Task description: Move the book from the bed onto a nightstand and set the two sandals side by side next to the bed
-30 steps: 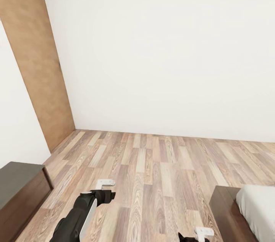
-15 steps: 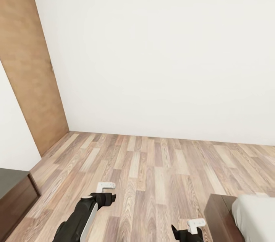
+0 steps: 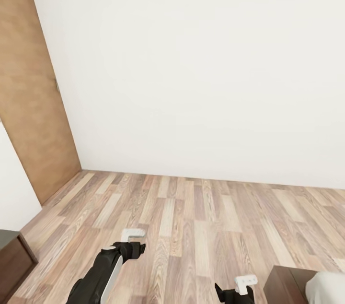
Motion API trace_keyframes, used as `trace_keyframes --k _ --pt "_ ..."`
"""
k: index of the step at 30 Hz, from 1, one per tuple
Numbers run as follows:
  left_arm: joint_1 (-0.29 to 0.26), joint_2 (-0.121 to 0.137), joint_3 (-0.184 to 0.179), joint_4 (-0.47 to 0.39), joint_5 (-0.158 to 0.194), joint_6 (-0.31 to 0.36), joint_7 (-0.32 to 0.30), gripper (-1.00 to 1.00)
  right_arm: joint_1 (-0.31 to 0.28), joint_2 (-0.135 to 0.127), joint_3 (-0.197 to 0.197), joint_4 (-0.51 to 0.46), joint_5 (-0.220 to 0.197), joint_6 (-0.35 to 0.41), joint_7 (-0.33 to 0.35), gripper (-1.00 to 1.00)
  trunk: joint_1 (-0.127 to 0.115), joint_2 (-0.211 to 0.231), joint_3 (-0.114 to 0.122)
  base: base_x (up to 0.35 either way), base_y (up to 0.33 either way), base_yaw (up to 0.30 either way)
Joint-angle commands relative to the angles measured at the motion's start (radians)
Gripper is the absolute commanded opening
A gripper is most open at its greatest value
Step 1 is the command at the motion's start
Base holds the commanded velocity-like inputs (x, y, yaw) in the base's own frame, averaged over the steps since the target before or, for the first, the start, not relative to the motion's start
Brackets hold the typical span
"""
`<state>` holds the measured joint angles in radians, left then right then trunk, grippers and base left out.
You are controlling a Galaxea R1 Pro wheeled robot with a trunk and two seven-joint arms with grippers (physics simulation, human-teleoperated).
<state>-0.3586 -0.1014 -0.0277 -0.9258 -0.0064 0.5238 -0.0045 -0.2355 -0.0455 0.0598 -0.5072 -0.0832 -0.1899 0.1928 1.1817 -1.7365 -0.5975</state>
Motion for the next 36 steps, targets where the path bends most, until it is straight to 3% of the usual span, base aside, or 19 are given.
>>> trace_keyframes --k 1,36 --pt "0.0 0.0 0.0 -0.001 -0.001 0.005 0.0 1.0 -0.001 -0.001 0.006 0.001 -0.009 -0.003 0.001 1.0 0.0 0.0 -0.001 0.288 -0.193 0.0" --pt "0.0 0.0 0.002 -0.002 0.002 0.004 -0.002 1.0 -0.001 0.0 0.006 0.025 -0.007 -0.004 -0.001 1.0 0.0 0.0 -0.001 0.327 -0.017 0.012"
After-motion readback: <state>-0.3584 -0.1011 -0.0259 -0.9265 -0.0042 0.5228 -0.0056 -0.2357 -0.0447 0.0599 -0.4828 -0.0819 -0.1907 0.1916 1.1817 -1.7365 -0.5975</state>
